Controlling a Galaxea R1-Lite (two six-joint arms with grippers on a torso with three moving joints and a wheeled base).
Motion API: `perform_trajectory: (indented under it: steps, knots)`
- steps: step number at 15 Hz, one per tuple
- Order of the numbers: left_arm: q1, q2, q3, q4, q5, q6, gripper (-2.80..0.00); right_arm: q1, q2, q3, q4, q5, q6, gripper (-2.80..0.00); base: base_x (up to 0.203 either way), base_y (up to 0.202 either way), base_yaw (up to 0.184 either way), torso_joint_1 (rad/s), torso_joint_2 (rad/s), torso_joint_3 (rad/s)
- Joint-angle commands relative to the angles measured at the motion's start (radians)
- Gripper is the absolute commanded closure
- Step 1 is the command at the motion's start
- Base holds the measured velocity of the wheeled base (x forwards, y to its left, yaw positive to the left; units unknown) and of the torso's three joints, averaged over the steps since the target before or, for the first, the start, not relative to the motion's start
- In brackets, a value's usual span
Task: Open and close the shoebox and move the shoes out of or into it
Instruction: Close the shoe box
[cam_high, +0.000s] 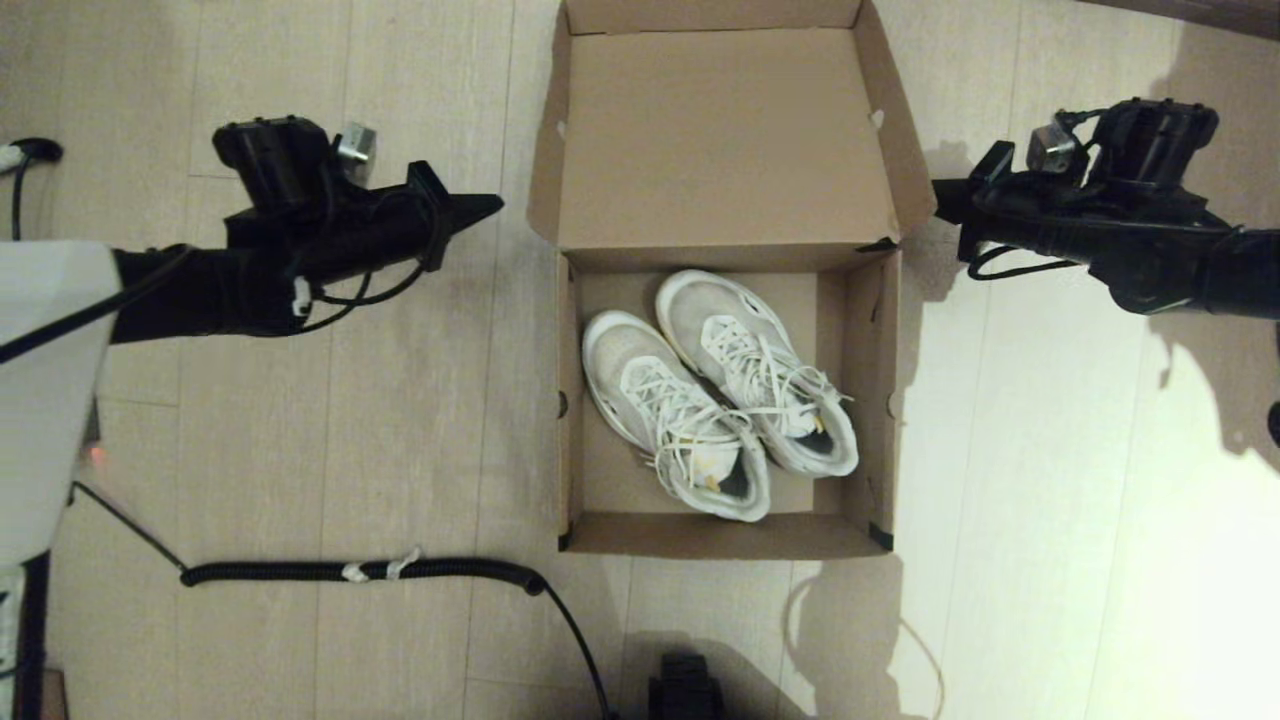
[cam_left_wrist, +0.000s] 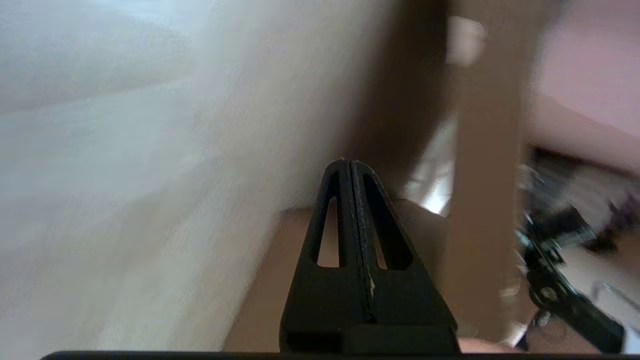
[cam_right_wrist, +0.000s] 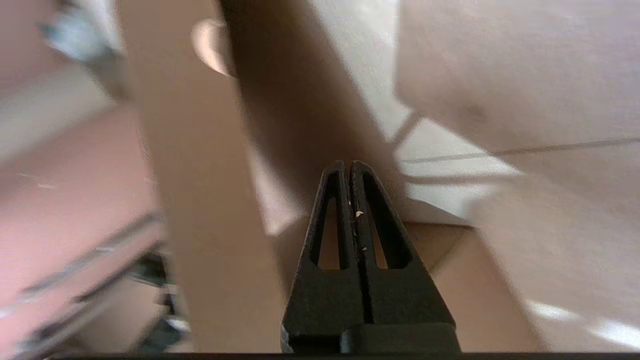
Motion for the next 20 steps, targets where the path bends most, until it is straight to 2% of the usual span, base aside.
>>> perform_trajectory:
  steps: [1, 3, 7, 11, 14, 17, 18, 20]
  knots:
    - [-0.032, 0.018, 0.000, -0.038, -0.004, -0.006, 0.00, 0.000, 0.019, 0.001, -0.053, 0.018, 0.074, 0.00, 0.000, 0.000, 0.000, 0.000, 0.00, 0.000]
    - [-0.067, 0.026, 0.000, -0.067, 0.000, -0.006, 0.00, 0.001, 0.030, 0.001, -0.133, 0.033, 0.133, 0.00, 0.000, 0.000, 0.000, 0.000, 0.00, 0.000]
    - [-0.094, 0.054, 0.000, -0.111, 0.001, -0.006, 0.00, 0.007, 0.045, 0.005, -0.143, 0.032, 0.137, 0.00, 0.000, 0.000, 0.000, 0.000, 0.00, 0.000]
    - [-0.114, 0.106, -0.001, -0.237, 0.002, -0.007, 0.00, 0.010, 0.057, 0.004, -0.146, 0.042, 0.151, 0.00, 0.000, 0.000, 0.000, 0.000, 0.00, 0.000]
    - [-0.126, 0.119, -0.001, -0.267, 0.001, -0.008, 0.00, 0.018, 0.073, 0.004, -0.241, 0.047, 0.253, 0.00, 0.000, 0.000, 0.000, 0.000, 0.00, 0.000]
    - [-0.131, 0.138, -0.001, -0.314, -0.004, -0.008, 0.00, 0.024, 0.110, 0.003, -0.415, 0.063, 0.444, 0.00, 0.000, 0.000, 0.000, 0.000, 0.00, 0.000]
    - [-0.131, 0.143, -0.001, -0.321, -0.004, -0.008, 0.00, 0.032, 0.124, 0.004, -0.463, 0.067, 0.478, 0.00, 0.000, 0.000, 0.000, 0.000, 0.00, 0.000]
    - [-0.132, 0.150, -0.001, -0.340, -0.004, -0.008, 0.00, 0.041, 0.133, 0.003, -0.478, 0.071, 0.491, 0.00, 0.000, 0.000, 0.000, 0.000, 0.00, 0.000]
